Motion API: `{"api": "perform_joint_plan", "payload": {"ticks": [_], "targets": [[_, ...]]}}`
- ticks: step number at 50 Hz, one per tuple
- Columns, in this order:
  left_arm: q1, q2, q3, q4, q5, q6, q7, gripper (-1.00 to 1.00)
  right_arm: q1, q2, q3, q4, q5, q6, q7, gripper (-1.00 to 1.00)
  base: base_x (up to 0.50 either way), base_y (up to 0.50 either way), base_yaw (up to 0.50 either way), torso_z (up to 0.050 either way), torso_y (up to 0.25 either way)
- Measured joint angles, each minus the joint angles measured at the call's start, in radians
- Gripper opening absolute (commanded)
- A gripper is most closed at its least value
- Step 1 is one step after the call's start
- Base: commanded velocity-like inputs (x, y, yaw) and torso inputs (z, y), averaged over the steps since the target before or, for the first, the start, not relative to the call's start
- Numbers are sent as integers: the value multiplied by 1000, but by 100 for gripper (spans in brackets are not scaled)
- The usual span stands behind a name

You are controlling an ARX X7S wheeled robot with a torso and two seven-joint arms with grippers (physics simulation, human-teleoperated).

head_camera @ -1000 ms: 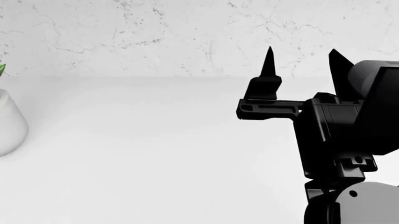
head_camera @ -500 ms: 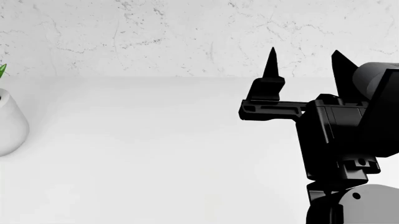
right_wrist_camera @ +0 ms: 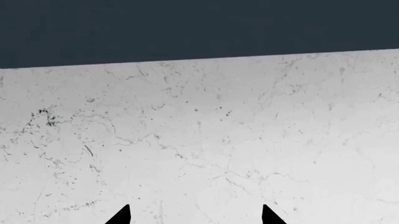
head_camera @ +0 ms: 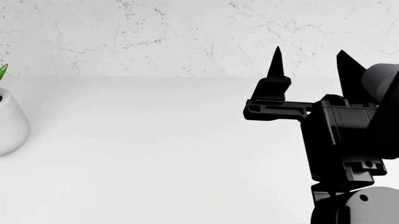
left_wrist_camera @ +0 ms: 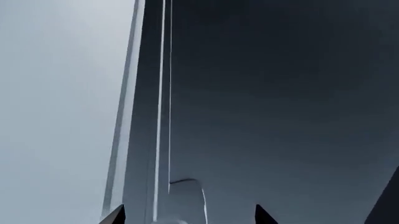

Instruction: Pick the sweet potato, carrot from the counter and place them in the cabinet. Then close the cabinet.

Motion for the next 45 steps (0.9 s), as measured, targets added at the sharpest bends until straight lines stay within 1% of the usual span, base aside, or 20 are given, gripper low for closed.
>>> {"api": "perform_joint_plan", "payload": {"ticks": [11, 22, 30, 38, 45], "targets": [[-6, 88, 16, -135, 61, 101, 37, 100, 8, 4, -1, -3, 4, -4, -6, 100, 0, 0, 0, 2, 0], [-43, 177, 5, -323, 82, 203, 74, 100, 16, 2, -4, -2, 6, -9, -14, 100, 0, 0, 0, 2, 0], [-70, 225, 17, -454, 107, 274, 111, 100, 18, 3, -4, -2, 8, -12, -15, 100, 0, 0, 0, 1, 0], [-95, 265, 65, -558, 236, 326, 183, 100, 19, 5, -6, -2, 10, -15, -17, 100, 10, 0, -4, 5, 0], [-126, 299, 110, -656, 352, 416, 245, 100, 29, 6, -7, -3, 17, -16, -16, 100, 11, 0, -7, 5, 0]]}}
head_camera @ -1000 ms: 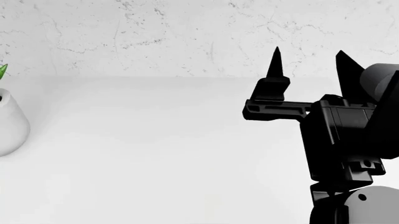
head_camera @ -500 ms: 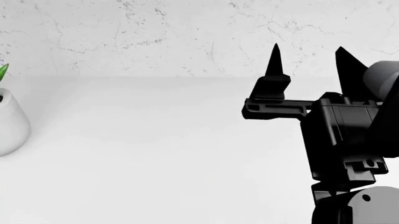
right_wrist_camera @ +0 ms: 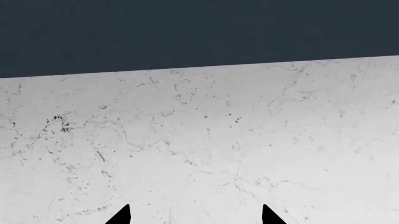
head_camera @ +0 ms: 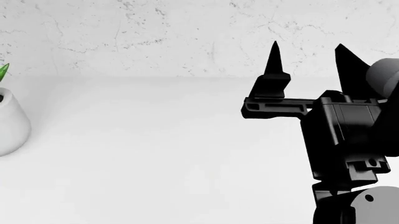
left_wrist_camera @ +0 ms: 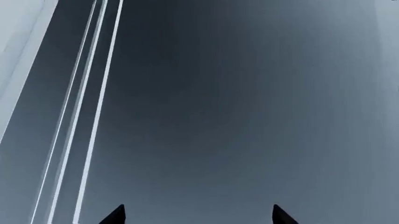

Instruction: Pick the sweet potato, carrot from the counter and place them in the cabinet. Then close the cabinet.

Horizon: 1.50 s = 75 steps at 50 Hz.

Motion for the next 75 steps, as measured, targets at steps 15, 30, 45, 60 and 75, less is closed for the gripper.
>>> {"api": "perform_joint_plan", "payload": {"ticks": [15, 30, 45, 60, 75], "targets": [[-124, 65, 157, -324, -20, 281, 55, 100, 85, 46, -81, -71, -72, -197, -113, 100, 5, -2, -5, 3, 0], [-142, 68, 626, -463, -291, 667, -53, 100, 172, 150, -281, -91, -156, -438, -151, 100, 0, 0, 0, 4, 0], [-142, 99, 943, -648, -659, 1026, -7, 100, 237, 209, -415, -96, -194, -562, -143, 100, 3, 0, -1, 2, 0], [-142, 83, 547, -560, -281, 731, 95, 100, 282, 239, -503, -97, -217, -622, -118, 100, 11, -2, -5, 4, 0], [-125, -113, 286, -25, -438, 129, -57, 100, 319, 258, -568, -100, -233, -657, -95, 100, 0, 0, 0, 0, 0]]}}
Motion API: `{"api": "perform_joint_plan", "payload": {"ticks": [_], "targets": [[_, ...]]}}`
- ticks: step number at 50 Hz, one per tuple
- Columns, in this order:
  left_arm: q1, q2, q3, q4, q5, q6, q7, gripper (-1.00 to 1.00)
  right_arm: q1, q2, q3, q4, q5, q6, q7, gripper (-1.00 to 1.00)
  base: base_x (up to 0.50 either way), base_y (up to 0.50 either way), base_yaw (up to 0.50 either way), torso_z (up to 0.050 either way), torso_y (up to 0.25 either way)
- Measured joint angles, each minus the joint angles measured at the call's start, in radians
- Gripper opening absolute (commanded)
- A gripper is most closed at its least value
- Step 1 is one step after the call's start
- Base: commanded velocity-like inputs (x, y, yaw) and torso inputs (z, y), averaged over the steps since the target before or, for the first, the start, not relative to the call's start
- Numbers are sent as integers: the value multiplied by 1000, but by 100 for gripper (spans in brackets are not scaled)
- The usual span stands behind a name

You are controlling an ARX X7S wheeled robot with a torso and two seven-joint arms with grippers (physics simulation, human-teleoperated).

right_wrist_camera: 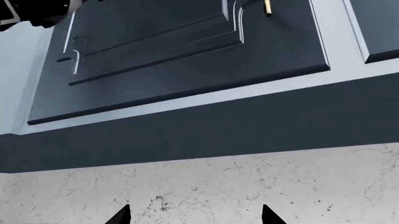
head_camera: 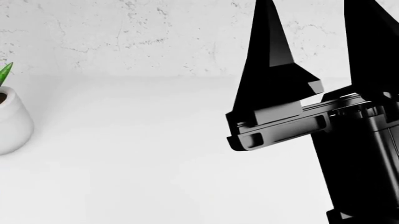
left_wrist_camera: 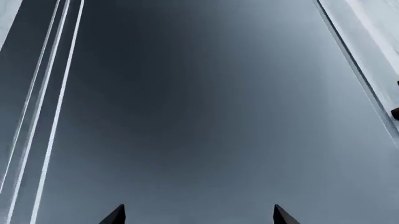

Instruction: Pick the sweet potato, carrot from the counter and place them in the cabinet. Then close the cabinet.

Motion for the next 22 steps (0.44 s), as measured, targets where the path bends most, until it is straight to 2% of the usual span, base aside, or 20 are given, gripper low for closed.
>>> {"api": "perform_joint_plan", "payload": {"ticks": [12, 22], "targets": [[33, -128, -182, 382, -243, -314, -236, 100, 76, 42, -102, -3, -11, -56, 41, 100, 0, 0, 0, 0, 0], [135, -229, -318, 707, -584, -450, -570, 100, 158, 74, -207, -3, -26, -111, 81, 100, 0, 0, 0, 0, 0]]}}
